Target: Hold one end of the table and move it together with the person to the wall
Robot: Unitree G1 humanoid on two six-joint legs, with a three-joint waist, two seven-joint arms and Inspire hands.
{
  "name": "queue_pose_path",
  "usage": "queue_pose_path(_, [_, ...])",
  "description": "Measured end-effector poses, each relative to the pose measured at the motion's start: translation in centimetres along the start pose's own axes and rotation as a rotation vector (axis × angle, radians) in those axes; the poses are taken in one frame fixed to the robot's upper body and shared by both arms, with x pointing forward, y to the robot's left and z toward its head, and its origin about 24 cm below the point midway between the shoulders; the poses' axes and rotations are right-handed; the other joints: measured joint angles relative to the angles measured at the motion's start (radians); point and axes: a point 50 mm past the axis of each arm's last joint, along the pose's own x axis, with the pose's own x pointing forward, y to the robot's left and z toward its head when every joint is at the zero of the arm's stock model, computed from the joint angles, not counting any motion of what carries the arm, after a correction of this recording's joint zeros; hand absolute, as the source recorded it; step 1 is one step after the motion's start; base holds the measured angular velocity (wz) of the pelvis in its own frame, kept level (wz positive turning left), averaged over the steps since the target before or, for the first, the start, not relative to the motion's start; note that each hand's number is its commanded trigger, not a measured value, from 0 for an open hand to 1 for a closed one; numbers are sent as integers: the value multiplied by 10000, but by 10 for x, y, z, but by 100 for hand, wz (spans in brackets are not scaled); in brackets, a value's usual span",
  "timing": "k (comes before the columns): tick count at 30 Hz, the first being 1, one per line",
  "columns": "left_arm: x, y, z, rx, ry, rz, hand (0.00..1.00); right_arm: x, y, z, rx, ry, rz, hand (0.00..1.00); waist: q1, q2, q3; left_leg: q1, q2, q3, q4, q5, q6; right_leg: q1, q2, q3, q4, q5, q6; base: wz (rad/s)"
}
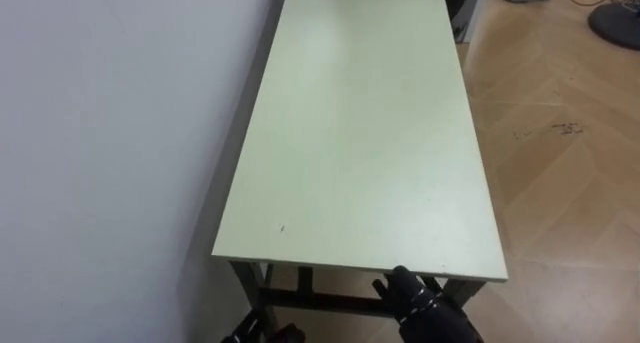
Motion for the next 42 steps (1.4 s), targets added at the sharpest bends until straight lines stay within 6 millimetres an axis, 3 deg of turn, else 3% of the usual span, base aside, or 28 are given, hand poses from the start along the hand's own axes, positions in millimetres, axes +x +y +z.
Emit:
queue_pose_path(10, [-3,10,0,189,-19,402,0,-11,-15,-7,-1462,1027,-398,0,-27,-73,-20,38,12,71,-3,1,-1,42,-2,-32,-9,1,-1,0])
queue_pose_path(14, [-7,17,-3,410,58,792,0,-23,-37,-10,-2933,2187,-1445,0,10,-203,-87,35,10,69,-3,1,-1,41,2,-13,-9,2,-1,0])
queue_pose_path(21, [-12,33,-4,775,143,1787,0,-46,-74,-5,-5344,3979,-4110,0,-19,-271,-79,127,12,-2,-52,15,-16,79,16,19,-10,9,-12,-1])
queue_pose_path(30, [-26,58,-25,1832,1425,3718,0,-82,-104,-9,-5355,4382,-7276,0,-40,-315,-86,539,37,119,-396,28,-52,311,40,36,-178,10,-14,-4])
queue_pose_path(42, [-30,64,-33,2771,2017,4934,0,-96,-113,-11,-4919,4132,-8772,0,-57,-335,-142,742,32,146,-578,28,-61,438,62,50,-368,10,-14,-2])
